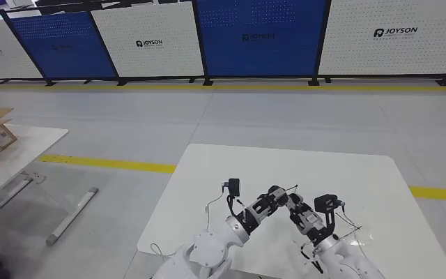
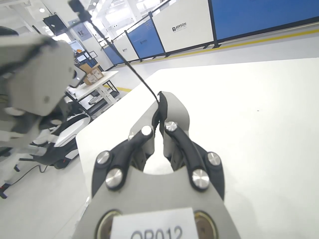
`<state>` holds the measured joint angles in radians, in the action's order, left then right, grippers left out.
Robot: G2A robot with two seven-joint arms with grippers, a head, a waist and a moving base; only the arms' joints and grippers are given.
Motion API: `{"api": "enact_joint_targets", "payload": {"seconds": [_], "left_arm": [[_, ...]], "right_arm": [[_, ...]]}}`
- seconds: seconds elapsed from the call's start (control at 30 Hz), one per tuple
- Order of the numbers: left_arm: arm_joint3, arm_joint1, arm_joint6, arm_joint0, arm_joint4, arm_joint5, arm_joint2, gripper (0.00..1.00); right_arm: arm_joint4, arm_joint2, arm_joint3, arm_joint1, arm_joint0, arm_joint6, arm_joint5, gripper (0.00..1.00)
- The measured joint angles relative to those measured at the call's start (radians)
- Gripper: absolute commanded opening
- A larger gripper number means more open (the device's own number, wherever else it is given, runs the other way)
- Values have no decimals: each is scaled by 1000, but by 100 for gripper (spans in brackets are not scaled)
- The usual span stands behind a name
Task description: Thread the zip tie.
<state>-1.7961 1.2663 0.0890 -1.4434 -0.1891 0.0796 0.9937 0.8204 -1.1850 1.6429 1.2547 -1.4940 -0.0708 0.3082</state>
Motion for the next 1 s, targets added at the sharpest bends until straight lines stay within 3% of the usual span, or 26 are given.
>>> {"api": "enact_joint_targets", "payload": {"seconds": [0.4, 0.7, 1.0], "left_arm": [[115, -1, -69, -9, -101, 33, 94, 0], [139, -3, -89, -36, -124, 61, 136, 0], [139, 0, -97, -48, -160, 83, 138, 0]], "right_arm": [[-164, -165, 99, -13, -100, 169, 32, 100], [-357, -309, 97, -20, -148, 266, 32, 100], [-370, -315, 95, -20, -150, 265, 32, 100]]}}
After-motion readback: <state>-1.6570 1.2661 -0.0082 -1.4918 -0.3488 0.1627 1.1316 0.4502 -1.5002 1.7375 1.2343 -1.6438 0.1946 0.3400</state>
